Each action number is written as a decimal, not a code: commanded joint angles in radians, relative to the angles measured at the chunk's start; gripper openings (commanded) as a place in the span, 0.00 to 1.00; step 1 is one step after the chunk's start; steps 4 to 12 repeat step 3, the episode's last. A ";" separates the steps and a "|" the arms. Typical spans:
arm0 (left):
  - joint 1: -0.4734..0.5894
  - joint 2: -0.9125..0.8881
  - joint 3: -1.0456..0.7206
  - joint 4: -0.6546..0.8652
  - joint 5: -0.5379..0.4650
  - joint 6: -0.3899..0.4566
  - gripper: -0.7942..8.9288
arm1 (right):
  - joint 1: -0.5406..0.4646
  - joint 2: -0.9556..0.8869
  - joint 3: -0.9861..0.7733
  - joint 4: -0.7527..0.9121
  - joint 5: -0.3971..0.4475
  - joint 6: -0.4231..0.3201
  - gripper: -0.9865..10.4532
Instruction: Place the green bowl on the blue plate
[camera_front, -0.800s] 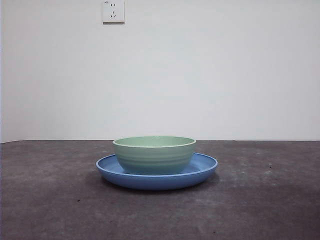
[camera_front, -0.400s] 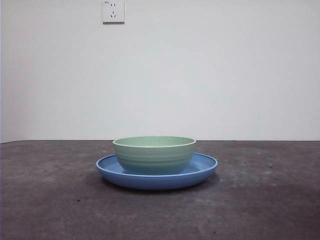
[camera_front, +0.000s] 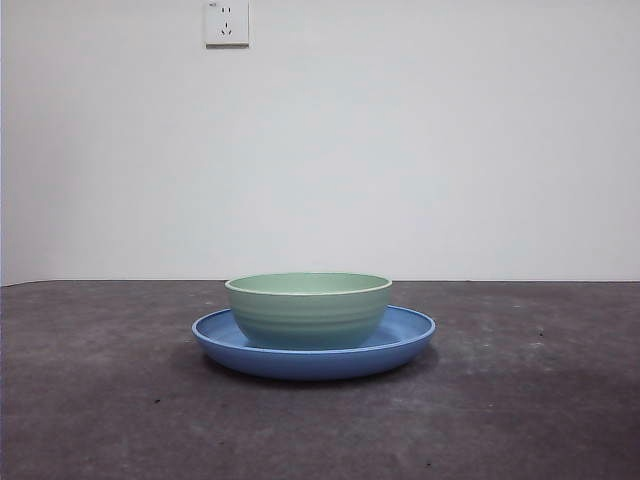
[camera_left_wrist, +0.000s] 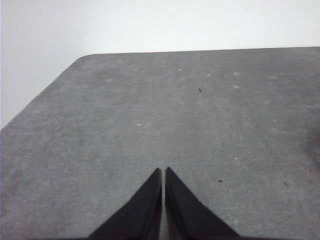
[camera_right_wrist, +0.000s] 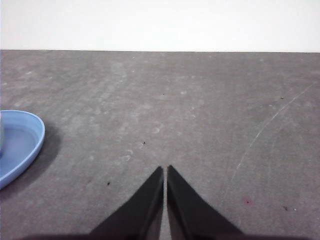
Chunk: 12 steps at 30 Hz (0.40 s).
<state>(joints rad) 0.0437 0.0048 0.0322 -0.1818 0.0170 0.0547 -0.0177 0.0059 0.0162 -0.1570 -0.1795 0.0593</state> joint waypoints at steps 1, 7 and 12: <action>0.003 -0.002 -0.020 -0.006 -0.002 0.005 0.09 | 0.000 -0.002 -0.005 0.000 0.001 0.011 0.09; 0.003 -0.002 -0.020 -0.006 -0.002 0.005 0.09 | 0.000 -0.002 -0.005 0.000 0.001 0.011 0.09; 0.003 -0.002 -0.020 -0.006 -0.002 0.005 0.09 | 0.000 -0.002 -0.005 0.000 0.001 0.011 0.09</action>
